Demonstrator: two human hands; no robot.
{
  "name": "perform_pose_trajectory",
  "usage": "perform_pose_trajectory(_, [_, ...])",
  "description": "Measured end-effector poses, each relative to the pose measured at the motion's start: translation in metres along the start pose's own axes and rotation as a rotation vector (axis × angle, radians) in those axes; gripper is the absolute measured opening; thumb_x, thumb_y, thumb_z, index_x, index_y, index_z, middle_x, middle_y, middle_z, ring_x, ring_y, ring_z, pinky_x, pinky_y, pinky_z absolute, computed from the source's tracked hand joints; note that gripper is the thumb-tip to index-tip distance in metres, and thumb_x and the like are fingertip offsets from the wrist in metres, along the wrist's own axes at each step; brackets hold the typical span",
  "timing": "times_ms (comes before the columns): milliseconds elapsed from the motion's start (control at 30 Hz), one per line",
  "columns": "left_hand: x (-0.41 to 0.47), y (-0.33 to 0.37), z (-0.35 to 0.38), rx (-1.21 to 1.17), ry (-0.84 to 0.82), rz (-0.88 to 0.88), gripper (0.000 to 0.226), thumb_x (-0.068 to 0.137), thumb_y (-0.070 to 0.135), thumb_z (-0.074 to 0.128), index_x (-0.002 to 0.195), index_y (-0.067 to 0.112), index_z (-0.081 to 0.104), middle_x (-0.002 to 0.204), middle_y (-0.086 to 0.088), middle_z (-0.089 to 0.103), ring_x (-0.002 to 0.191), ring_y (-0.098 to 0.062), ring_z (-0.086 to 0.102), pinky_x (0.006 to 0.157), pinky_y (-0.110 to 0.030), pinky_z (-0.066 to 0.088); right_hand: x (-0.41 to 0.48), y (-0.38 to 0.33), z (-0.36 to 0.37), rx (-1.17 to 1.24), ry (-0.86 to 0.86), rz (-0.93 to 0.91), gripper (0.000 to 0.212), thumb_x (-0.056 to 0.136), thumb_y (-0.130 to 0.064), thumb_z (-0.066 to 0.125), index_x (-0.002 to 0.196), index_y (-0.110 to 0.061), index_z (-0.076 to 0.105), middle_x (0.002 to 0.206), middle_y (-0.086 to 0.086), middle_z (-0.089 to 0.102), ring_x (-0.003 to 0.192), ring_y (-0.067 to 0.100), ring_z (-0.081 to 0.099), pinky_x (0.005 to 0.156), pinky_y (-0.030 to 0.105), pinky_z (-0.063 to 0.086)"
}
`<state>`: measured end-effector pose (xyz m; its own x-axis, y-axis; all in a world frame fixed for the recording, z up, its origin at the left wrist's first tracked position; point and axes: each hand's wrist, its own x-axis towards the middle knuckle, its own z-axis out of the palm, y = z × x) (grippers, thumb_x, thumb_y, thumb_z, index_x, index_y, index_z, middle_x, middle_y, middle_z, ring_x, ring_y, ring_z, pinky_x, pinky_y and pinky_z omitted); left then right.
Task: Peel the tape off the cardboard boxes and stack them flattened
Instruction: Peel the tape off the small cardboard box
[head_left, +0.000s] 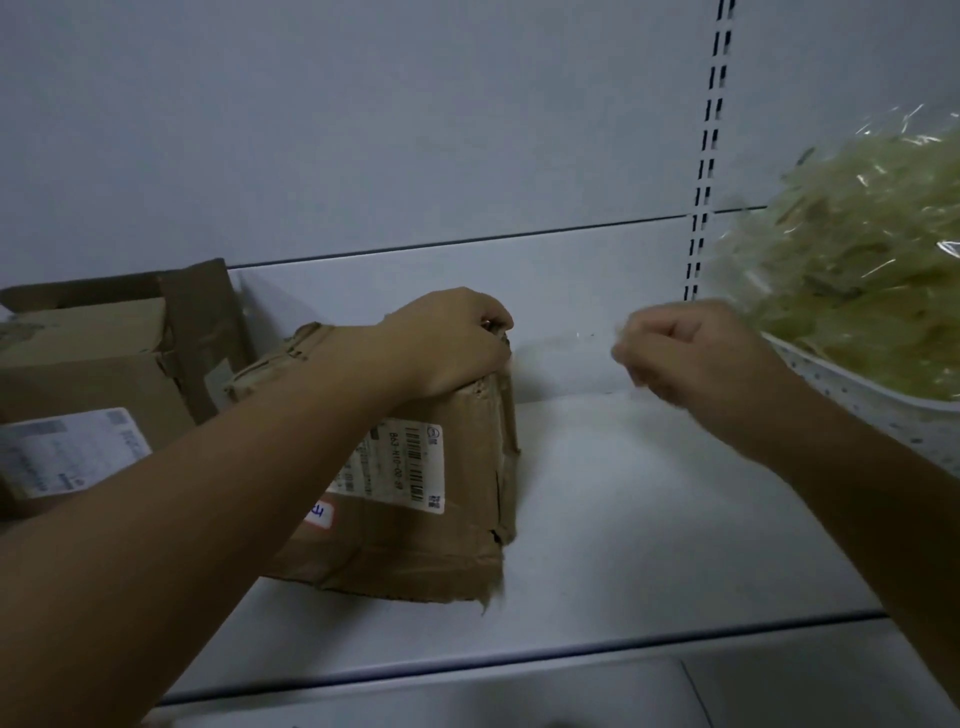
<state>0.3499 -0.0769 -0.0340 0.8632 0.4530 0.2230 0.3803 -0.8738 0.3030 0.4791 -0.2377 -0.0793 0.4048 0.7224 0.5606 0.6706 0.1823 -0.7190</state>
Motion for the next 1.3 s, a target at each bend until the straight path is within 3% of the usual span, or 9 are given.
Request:
perform_pose_trajectory(300, [-0.009, 0.016, -0.019, -0.191, 0.361, 0.255, 0.031, 0.092, 0.019, 0.052, 0.12, 0.032, 0.056, 0.122, 0.009, 0.061, 0.105, -0.006, 0.058, 0.091, -0.022, 0.046, 0.01, -0.006, -0.015, 0.238, 0.019, 0.099, 0.01, 0.088, -0.012, 0.06, 0.08, -0.01, 0.065, 0.053, -0.004, 0.062, 0.05, 0.009, 0.06, 0.044, 0.017, 0.044])
perform_pose_trajectory(367, [-0.01, 0.027, -0.043, -0.558, 0.054, 0.346, 0.053, 0.082, 0.021, 0.067, 0.124, 0.045, 0.048, 0.13, 0.014, 0.052, 0.11, -0.003, 0.057, 0.093, -0.026, 0.05, 0.012, -0.015, -0.022, 0.16, 0.045, 0.081, 0.008, 0.085, -0.014, 0.064, 0.078, -0.015, 0.066, 0.054, -0.003, 0.062, 0.052, 0.009, 0.062, 0.044, 0.018, 0.044])
perform_pose_trajectory(467, [-0.009, 0.057, -0.055, -0.522, -0.239, 0.465, 0.07, 0.066, 0.045, 0.077, 0.124, 0.061, 0.04, 0.129, 0.022, 0.05, 0.111, 0.0, 0.058, 0.084, -0.02, 0.053, 0.014, -0.033, -0.032, 0.037, 0.108, 0.044, 0.006, 0.08, -0.018, 0.07, 0.076, -0.021, 0.066, 0.055, -0.004, 0.062, 0.053, 0.011, 0.063, 0.048, 0.024, 0.048])
perform_pose_trajectory(567, [0.011, 0.092, -0.051, -0.65, 0.077, 0.523, 0.018, 0.084, 0.028, 0.062, 0.101, 0.029, 0.069, 0.093, 0.008, 0.073, 0.084, -0.009, 0.07, 0.066, -0.023, 0.058, 0.014, -0.056, -0.06, -0.045, 0.274, -0.039, 0.013, 0.072, -0.019, 0.076, 0.081, -0.019, 0.067, 0.061, -0.002, 0.056, 0.055, 0.012, 0.053, 0.056, 0.031, 0.049])
perform_pose_trajectory(767, [0.067, 0.163, -0.029, -1.114, 0.155, 0.34, 0.02, 0.095, 0.012, 0.049, 0.086, 0.014, 0.067, 0.059, 0.004, 0.068, 0.052, -0.01, 0.065, 0.048, -0.019, 0.052, 0.004, -0.08, -0.146, -0.051, 0.493, -0.178, 0.047, 0.065, -0.007, 0.081, 0.104, -0.026, 0.062, 0.069, -0.003, 0.054, 0.063, 0.006, 0.054, 0.065, 0.018, 0.052])
perform_pose_trajectory(967, [0.123, 0.201, -0.005, -0.926, 0.254, 0.292, 0.021, 0.094, 0.016, 0.049, 0.102, 0.007, 0.066, 0.091, -0.005, 0.07, 0.074, -0.016, 0.062, 0.065, -0.028, 0.048, 0.016, -0.062, -0.214, -0.121, 0.785, -0.262, 0.023, 0.083, -0.001, 0.064, 0.095, -0.021, 0.066, 0.093, -0.002, 0.067, 0.088, 0.01, 0.062, 0.09, 0.028, 0.048])
perform_pose_trajectory(1100, [0.133, 0.204, 0.037, -0.375, 0.109, 0.398, 0.039, 0.099, 0.025, 0.036, 0.129, 0.006, 0.052, 0.124, -0.017, 0.06, 0.104, -0.029, 0.06, 0.09, -0.032, 0.044, 0.024, -0.009, -0.203, -0.921, 0.156, 0.073, 0.034, 0.096, -0.026, 0.046, 0.127, -0.015, 0.054, 0.126, 0.002, 0.059, 0.115, 0.014, 0.053, 0.097, 0.026, 0.037])
perform_pose_trajectory(1200, [0.138, 0.194, 0.049, -0.292, -0.026, 0.431, 0.042, 0.101, 0.027, 0.031, 0.132, 0.004, 0.048, 0.132, -0.019, 0.053, 0.117, -0.03, 0.053, 0.095, -0.031, 0.04, 0.013, 0.019, -0.188, -0.913, -0.031, 0.214, 0.036, 0.099, -0.033, 0.032, 0.122, -0.013, 0.052, 0.118, 0.007, 0.061, 0.11, 0.026, 0.055, 0.093, 0.036, 0.041])
perform_pose_trajectory(1300, [0.14, 0.177, 0.048, -0.44, -0.281, 0.385, 0.058, 0.094, 0.055, 0.03, 0.139, 0.02, 0.04, 0.141, -0.008, 0.047, 0.125, -0.024, 0.046, 0.102, -0.035, 0.036, 0.011, 0.028, -0.189, -0.82, -0.072, 0.273, 0.048, 0.1, -0.04, 0.025, 0.142, -0.018, 0.034, 0.148, 0.004, 0.039, 0.136, 0.018, 0.034, 0.11, 0.028, 0.021])
